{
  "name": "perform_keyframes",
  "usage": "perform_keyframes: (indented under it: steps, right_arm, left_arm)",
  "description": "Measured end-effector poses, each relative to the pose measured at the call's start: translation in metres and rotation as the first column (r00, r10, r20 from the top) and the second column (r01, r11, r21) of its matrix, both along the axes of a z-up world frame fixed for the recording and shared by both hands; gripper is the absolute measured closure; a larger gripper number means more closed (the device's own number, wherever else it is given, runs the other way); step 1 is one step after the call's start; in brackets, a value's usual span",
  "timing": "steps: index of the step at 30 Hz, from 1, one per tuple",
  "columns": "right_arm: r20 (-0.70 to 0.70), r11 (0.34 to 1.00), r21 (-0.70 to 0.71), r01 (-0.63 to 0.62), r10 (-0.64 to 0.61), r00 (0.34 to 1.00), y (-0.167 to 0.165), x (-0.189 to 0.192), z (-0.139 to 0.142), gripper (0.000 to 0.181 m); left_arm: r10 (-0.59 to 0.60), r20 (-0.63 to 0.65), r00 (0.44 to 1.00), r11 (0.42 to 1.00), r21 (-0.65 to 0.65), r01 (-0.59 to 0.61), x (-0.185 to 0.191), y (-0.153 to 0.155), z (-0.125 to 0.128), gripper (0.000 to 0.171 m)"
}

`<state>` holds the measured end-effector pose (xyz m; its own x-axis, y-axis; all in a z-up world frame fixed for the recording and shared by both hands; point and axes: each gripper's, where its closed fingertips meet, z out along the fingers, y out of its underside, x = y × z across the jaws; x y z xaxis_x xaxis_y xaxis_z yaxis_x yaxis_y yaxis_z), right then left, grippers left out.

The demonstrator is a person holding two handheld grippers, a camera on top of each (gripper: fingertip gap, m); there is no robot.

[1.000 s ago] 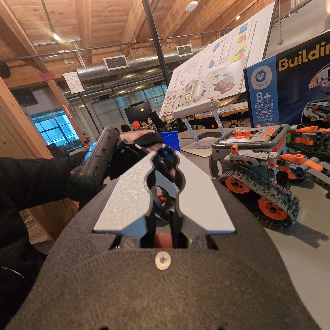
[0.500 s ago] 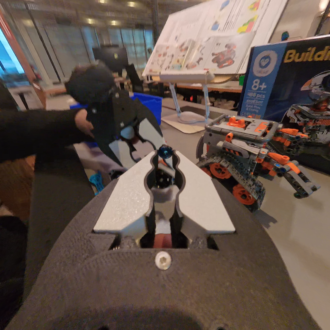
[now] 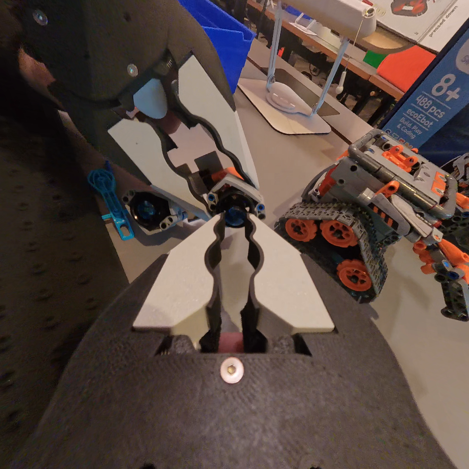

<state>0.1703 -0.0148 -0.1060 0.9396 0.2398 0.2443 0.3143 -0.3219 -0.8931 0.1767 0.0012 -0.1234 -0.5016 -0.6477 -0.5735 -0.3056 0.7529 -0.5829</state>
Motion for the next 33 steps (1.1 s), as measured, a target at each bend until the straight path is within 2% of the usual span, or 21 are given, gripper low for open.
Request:
perform_keyframes:
  steps: [12,19,21,25,27,31,33]
  right_arm:
    - [0.018,1.000,0.004,0.012,-0.012,1.000,0.0000,-0.0005,0.0009,0.168]
    - [0.123,0.999,0.002,0.033,-0.033,0.992,-0.0001,-0.0017,0.0006,0.169]
    - [0.133,0.999,-0.004,0.037,-0.036,0.990,-0.0001,-0.0024,-0.0001,0.169]
    - [0.061,0.999,-0.031,0.037,-0.035,0.998,0.0008,-0.0032,-0.0024,0.169]
    - [0.030,0.998,-0.046,0.041,-0.040,0.999,0.0017,-0.0023,-0.0044,0.169]
    - [-0.012,0.998,-0.050,0.041,-0.041,0.999,0.0018,-0.0014,-0.0050,0.169]
    - [-0.015,0.998,-0.043,0.044,-0.044,0.999,0.0021,-0.0011,-0.0037,0.169]
  left_arm:
    - [0.010,0.063,0.998,1.000,-0.007,-0.009,0.0007,-0.0022,0.0031,0.132]
    - [0.016,0.090,0.996,0.998,0.064,-0.022,-0.0003,-0.0019,0.0040,0.132]
    - [0.014,0.113,0.994,0.989,0.145,-0.030,-0.0003,-0.0001,0.0043,0.133]
    - [0.010,0.157,0.988,0.951,0.303,-0.058,0.0012,0.0037,0.0036,0.133]
    - [0.009,0.164,0.986,0.939,0.339,-0.065,0.0019,0.0051,0.0026,0.133]
    - [0.014,0.162,0.987,0.945,0.321,-0.066,0.0027,0.0048,0.0021,0.133]
    - [0.022,0.149,0.989,0.963,0.261,-0.061,0.0030,0.0041,0.0021,0.133]
